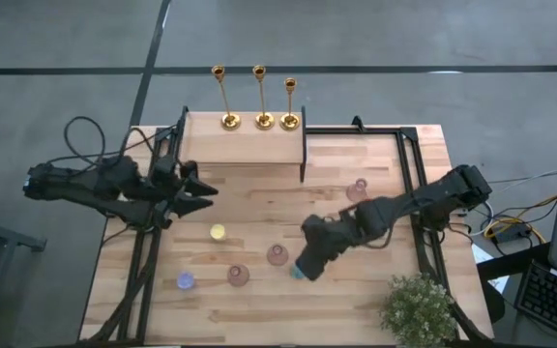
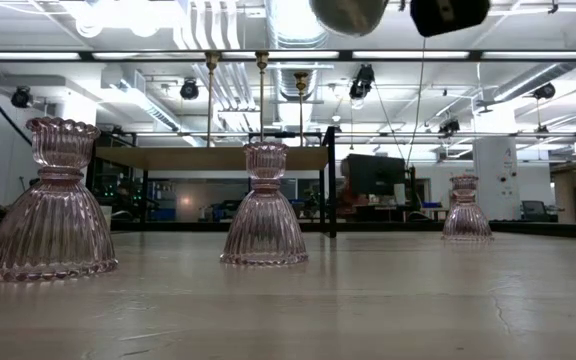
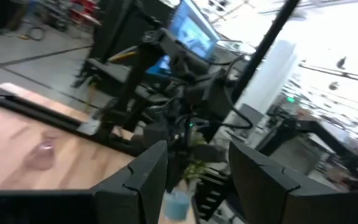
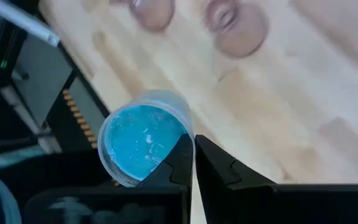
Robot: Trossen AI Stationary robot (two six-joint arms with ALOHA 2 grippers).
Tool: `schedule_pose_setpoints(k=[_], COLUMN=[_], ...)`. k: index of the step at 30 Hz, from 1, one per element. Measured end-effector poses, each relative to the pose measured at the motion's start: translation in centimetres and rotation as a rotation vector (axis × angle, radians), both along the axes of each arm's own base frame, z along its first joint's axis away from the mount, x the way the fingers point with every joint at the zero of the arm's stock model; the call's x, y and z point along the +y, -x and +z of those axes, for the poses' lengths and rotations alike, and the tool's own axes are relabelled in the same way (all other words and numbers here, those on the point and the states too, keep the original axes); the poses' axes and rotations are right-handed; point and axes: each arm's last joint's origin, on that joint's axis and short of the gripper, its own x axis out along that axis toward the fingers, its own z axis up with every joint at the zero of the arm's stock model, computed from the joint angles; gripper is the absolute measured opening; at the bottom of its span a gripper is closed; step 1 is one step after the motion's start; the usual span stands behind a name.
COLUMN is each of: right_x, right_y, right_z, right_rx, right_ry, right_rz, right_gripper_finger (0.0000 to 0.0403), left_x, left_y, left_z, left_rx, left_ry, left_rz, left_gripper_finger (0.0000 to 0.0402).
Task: Pick & Place candle stick holders
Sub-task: Put the blue scented candle on the shelf
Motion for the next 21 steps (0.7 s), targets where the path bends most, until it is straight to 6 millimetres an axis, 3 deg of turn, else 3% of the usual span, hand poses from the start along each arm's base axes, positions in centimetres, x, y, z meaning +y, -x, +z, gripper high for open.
schedule_pose_setpoints(k=[8,21], right_x=[-5.3,-18.5], right_y=[-0.4,1.2], right_z=[4.5,8.3], right_rx=[-0.009,0.009], right_ry=[0.107,0.299], right_rz=[-0.038,-0.169], right_gripper_finger=[0.0008,0.0008], left_x=[0.9,1.7], left_y=[2.0,3.4], left_z=[-0.1,-0.1], left_rx=[0.017,0.019], left_ry=[-0.045,-0.044], left_rz=[0.216,0.42], left_gripper_finger=[0.0177,0.0177])
